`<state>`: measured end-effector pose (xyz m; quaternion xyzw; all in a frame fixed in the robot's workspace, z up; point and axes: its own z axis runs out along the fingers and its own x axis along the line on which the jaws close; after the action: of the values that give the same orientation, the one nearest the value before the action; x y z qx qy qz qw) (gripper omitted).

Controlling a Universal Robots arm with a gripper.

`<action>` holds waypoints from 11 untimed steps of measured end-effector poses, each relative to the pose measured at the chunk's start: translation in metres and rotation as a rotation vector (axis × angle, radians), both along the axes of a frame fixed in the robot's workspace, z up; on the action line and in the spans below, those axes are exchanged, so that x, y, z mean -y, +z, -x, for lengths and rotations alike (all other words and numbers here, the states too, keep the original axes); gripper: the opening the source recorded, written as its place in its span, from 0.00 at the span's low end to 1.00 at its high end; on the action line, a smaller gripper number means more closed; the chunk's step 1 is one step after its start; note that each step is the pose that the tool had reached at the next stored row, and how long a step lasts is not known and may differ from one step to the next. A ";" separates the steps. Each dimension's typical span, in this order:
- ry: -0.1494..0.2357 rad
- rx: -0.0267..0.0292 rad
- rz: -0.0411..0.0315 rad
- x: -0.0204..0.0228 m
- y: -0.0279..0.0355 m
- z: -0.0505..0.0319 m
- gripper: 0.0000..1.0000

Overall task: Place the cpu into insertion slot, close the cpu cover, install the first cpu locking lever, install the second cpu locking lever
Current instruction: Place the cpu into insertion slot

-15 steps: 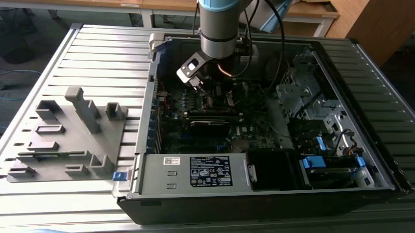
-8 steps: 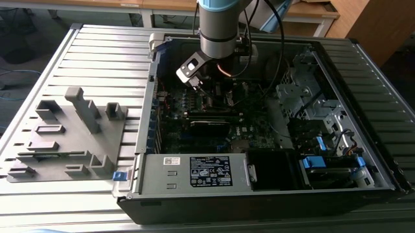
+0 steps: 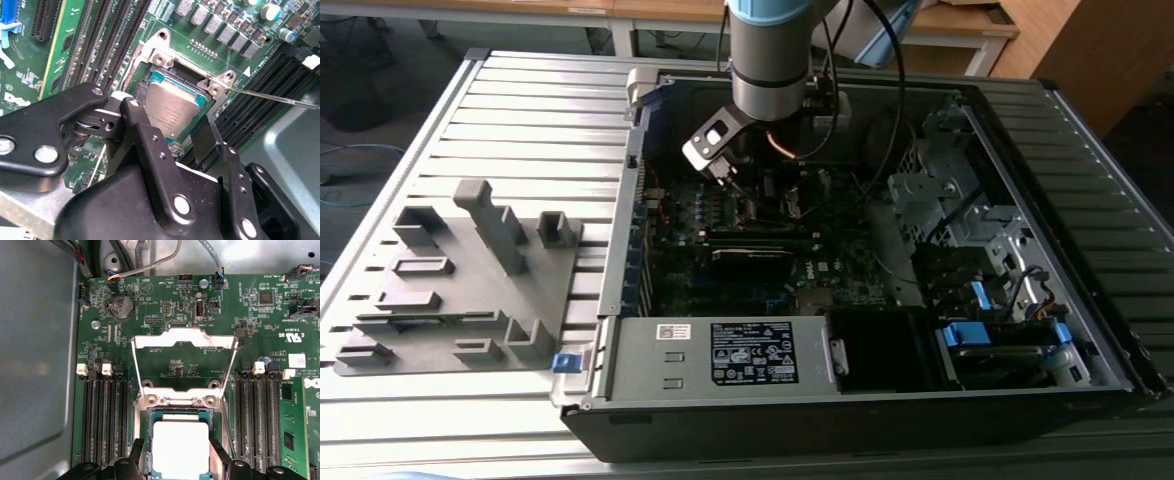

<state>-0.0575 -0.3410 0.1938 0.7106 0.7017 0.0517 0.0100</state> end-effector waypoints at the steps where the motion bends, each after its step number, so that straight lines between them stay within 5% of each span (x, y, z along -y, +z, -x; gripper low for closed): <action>1: 0.000 0.0000 -0.0002 0.0000 0.0000 0.0000 0.60; 11: 0.000 -0.0002 -0.0010 0.0001 0.0002 0.0000 0.59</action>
<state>-0.0575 -0.3411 0.1940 0.7106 0.7016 0.0520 0.0095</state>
